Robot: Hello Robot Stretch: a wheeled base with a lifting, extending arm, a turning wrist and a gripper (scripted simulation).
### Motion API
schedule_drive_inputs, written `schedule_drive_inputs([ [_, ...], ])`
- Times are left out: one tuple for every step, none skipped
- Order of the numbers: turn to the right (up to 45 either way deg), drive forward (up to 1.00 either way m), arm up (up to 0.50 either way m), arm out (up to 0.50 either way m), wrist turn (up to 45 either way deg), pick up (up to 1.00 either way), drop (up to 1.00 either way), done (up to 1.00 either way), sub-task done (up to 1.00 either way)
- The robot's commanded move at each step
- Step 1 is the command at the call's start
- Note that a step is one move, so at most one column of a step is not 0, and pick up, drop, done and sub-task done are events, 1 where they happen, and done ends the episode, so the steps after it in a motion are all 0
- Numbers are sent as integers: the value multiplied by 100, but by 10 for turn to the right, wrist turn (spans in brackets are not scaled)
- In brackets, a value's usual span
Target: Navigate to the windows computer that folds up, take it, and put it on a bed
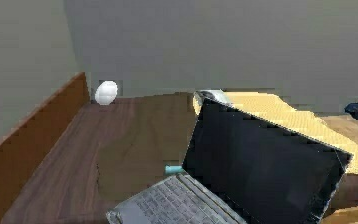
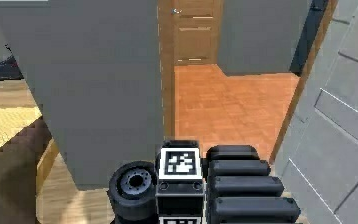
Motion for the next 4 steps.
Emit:
schedule_drive_inputs([
  [180, 0, 0, 0, 0, 0, 0, 0, 0],
  [0, 30, 0, 0, 0, 0, 0, 0, 0],
  [450, 0, 0, 0, 0, 0, 0, 0, 0],
  [450, 0, 0, 0, 0, 0, 0, 0, 0],
])
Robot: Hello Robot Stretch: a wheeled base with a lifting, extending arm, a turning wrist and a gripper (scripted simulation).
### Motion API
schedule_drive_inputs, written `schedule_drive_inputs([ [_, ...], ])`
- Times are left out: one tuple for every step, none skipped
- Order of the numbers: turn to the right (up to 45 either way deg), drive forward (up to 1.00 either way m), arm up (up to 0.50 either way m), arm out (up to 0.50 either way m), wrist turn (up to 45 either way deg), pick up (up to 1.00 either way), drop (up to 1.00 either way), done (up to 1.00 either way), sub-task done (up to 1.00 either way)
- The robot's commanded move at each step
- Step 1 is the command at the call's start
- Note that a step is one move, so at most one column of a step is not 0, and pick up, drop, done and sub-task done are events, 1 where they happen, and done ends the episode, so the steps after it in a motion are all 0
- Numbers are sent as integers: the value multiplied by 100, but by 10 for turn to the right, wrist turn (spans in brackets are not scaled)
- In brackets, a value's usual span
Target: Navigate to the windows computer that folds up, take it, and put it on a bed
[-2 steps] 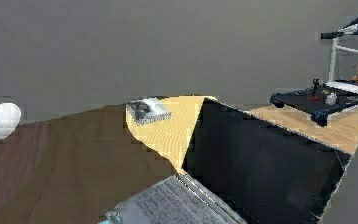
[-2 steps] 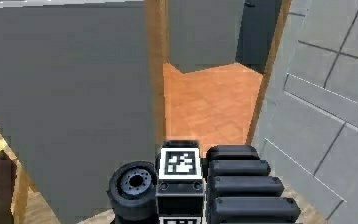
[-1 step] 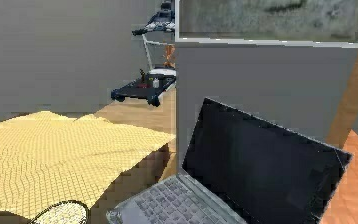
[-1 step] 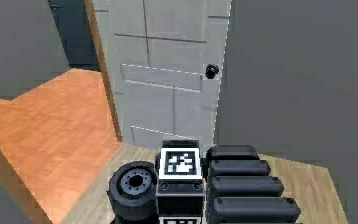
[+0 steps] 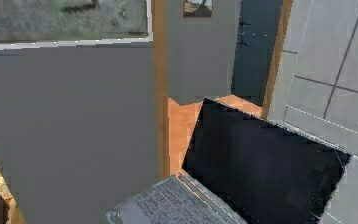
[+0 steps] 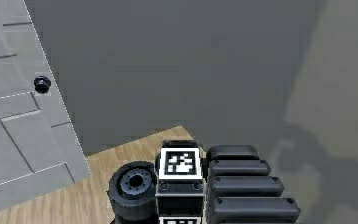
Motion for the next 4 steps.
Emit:
schedule_drive_inputs([
  [450, 0, 0, 0, 0, 0, 0, 0, 0],
  [30, 0, 0, 0, 0, 0, 0, 0, 0],
  [-450, 0, 0, 0, 0, 0, 0, 0, 0],
  [-450, 0, 0, 0, 0, 0, 0, 0, 0],
])
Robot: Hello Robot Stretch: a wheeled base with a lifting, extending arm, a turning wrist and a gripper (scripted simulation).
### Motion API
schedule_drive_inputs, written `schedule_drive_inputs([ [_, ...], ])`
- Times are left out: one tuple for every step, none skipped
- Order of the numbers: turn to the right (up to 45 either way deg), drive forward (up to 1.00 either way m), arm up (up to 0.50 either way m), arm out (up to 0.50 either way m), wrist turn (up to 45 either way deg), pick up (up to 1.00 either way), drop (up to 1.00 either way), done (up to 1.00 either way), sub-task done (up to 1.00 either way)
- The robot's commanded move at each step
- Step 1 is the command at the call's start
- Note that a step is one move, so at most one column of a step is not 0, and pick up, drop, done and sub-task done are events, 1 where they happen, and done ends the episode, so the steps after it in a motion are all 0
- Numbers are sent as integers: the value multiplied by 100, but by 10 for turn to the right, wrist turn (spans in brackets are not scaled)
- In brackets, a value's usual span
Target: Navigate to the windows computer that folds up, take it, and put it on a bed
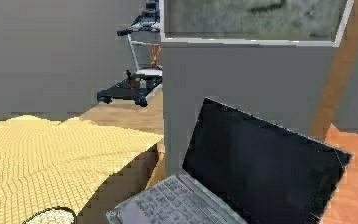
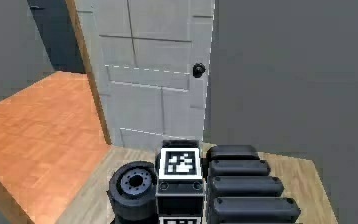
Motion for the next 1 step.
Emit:
schedule_drive_inputs([
  [-450, 0, 0, 0, 0, 0, 0, 0, 0],
])
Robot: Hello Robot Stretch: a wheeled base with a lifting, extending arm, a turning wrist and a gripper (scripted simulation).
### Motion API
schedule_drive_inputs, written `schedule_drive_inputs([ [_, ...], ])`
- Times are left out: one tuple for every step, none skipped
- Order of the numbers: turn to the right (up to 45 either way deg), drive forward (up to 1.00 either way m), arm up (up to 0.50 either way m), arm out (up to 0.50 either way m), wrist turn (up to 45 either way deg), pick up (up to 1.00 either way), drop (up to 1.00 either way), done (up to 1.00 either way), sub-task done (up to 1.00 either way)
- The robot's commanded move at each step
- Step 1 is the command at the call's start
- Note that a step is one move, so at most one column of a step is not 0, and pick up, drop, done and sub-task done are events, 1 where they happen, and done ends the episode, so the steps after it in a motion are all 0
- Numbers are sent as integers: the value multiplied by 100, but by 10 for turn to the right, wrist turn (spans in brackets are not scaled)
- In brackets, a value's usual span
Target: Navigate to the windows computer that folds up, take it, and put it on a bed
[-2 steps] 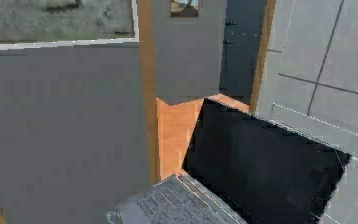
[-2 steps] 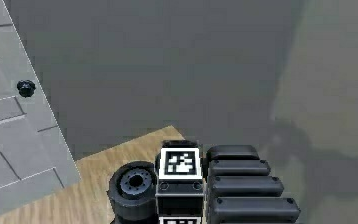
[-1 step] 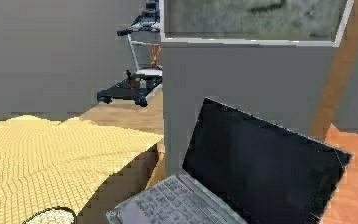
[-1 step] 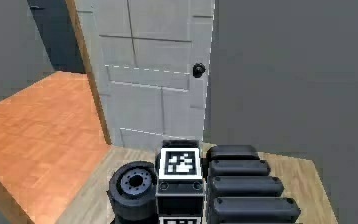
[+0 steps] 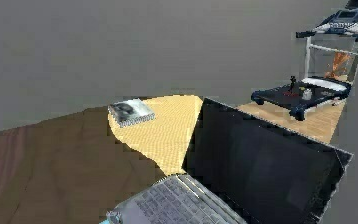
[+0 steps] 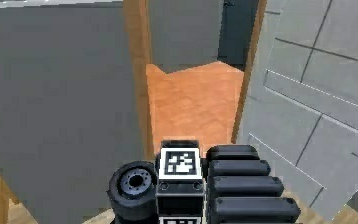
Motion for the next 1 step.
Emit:
schedule_drive_inputs([
  [-90, 0, 0, 0, 0, 0, 0, 0, 0],
])
